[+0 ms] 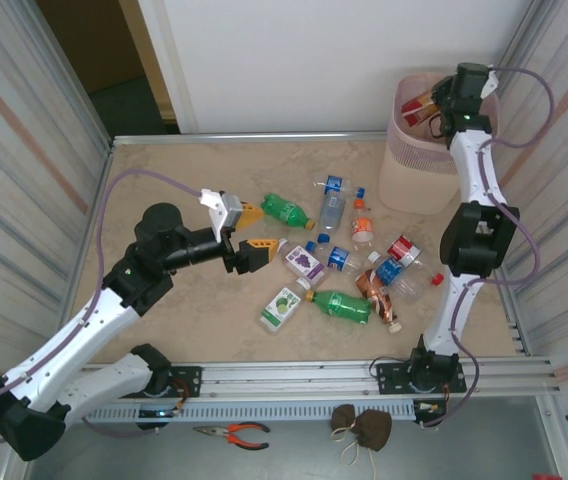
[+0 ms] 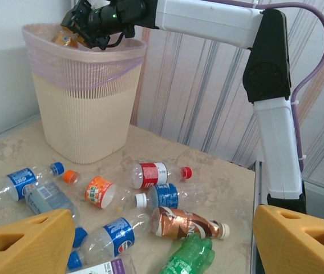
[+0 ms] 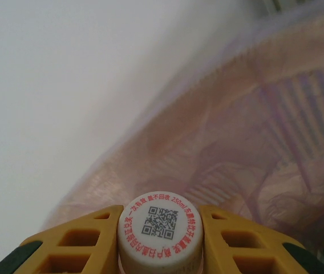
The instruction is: Put the plastic bottles in the bin
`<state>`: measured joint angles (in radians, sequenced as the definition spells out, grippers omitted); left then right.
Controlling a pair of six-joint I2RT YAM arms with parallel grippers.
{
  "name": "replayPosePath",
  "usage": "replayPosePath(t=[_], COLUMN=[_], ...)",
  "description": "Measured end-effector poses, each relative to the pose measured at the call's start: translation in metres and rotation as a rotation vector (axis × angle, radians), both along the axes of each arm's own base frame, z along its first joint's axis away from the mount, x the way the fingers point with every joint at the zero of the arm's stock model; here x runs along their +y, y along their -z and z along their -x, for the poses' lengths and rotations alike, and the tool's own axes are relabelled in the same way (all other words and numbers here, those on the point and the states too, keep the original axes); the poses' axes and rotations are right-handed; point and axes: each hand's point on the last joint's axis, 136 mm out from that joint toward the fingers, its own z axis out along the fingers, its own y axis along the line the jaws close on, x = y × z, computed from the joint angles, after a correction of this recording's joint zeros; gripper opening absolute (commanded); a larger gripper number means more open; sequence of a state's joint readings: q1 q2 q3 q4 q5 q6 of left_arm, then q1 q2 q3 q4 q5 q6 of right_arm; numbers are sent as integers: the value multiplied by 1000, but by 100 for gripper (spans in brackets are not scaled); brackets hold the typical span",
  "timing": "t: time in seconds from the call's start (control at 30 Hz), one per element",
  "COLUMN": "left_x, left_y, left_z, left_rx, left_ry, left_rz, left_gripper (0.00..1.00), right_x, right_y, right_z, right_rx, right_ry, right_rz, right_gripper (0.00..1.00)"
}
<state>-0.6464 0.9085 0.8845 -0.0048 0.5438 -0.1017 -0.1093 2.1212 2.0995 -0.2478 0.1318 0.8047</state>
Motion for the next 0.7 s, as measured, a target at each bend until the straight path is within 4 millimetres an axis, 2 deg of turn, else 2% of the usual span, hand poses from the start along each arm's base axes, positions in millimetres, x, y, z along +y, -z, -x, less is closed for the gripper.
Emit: replayPosePath(t=[0.1,0.37,0.7], left_x=[3,8,8], left_y=[9,12,15], left_z=[-4,-10,-10], left_rx=[18,30,42], left_ry=[-19,-44,-47], left_rz=[-15,-23,-31], left_gripper=[82,82,82], right_x=[7,3,-5], right_y=[27,97,95], right_z=[-10,-17,-15], right_rx=[53,205,224], right_ry=[-1,13,24], right_rz=[2,-6,-10], right_gripper=[15,26,57])
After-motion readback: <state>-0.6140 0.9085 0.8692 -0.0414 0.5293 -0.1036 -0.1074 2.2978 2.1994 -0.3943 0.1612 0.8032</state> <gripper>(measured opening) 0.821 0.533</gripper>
